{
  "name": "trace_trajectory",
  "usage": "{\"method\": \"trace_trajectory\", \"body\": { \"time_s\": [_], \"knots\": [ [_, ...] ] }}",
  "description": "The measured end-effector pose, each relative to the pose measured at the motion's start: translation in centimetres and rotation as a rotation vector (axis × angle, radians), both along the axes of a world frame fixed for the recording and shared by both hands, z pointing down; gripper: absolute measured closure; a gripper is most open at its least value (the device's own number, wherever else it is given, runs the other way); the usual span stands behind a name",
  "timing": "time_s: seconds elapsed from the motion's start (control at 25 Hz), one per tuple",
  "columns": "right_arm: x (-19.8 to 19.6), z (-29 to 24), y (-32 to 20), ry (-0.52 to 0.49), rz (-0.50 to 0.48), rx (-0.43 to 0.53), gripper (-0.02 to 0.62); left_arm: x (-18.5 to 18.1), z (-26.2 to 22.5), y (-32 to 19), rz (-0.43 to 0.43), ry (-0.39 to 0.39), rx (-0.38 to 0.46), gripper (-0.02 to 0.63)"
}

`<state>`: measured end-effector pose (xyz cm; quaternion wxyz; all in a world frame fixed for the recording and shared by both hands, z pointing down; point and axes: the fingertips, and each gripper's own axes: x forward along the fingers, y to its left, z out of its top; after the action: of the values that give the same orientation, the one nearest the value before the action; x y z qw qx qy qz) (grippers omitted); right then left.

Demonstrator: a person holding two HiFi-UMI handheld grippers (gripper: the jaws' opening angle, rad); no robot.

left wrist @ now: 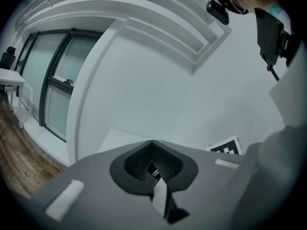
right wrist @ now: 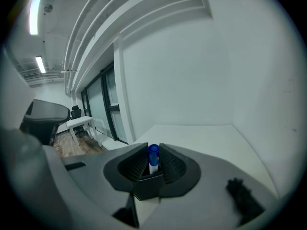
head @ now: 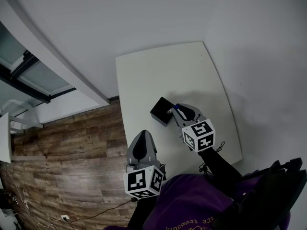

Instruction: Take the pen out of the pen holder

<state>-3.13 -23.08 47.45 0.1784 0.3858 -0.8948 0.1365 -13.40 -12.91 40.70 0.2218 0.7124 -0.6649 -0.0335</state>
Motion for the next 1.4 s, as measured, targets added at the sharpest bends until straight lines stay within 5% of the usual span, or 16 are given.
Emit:
{"method": "trace_trajectory", "body": {
  "time_s": [1.4],
  "knots": [
    [0.3, -4.9, 0.4, -0.101, -0.002, 0.105, 0.517, 1.0, -1.0, 1.1, 0.006, -0.017, 0.044, 0.6]
  ]
}}
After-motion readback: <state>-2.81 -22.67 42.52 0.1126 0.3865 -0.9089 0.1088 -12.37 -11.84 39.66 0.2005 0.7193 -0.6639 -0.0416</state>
